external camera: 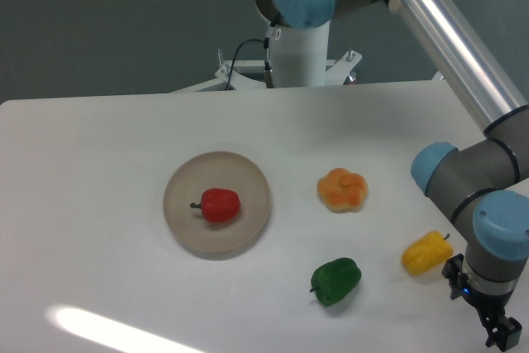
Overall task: Pick up the red pepper from the plate
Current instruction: 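Move the gripper from beside the yellow pepper over the red pepper on the plate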
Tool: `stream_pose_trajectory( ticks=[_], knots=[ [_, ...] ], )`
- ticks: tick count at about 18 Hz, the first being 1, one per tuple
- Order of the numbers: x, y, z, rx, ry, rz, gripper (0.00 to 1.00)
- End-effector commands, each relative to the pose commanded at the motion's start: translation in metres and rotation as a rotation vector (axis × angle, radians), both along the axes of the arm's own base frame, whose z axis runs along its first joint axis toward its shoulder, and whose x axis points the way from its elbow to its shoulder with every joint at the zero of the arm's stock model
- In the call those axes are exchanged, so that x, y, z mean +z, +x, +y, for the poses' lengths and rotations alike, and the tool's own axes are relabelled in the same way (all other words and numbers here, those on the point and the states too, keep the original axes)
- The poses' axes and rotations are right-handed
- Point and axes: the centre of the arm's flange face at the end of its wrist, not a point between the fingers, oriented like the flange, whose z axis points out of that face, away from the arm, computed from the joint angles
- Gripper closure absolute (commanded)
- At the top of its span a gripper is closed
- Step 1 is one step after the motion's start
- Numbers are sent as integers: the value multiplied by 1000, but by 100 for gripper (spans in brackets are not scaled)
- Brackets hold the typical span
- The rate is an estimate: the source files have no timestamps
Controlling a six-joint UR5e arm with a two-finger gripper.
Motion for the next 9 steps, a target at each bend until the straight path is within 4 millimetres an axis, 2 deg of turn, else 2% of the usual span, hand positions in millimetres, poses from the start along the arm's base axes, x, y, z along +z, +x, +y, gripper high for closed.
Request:
stream_pose_trajectory(
  ticks=[3, 6, 9],
  knots=[
    [4, 11, 12, -7, 12, 10, 0],
    [4, 37, 38, -42, 12, 7, 0],
    [15, 46, 33, -40, 19, -7, 0]
  ],
)
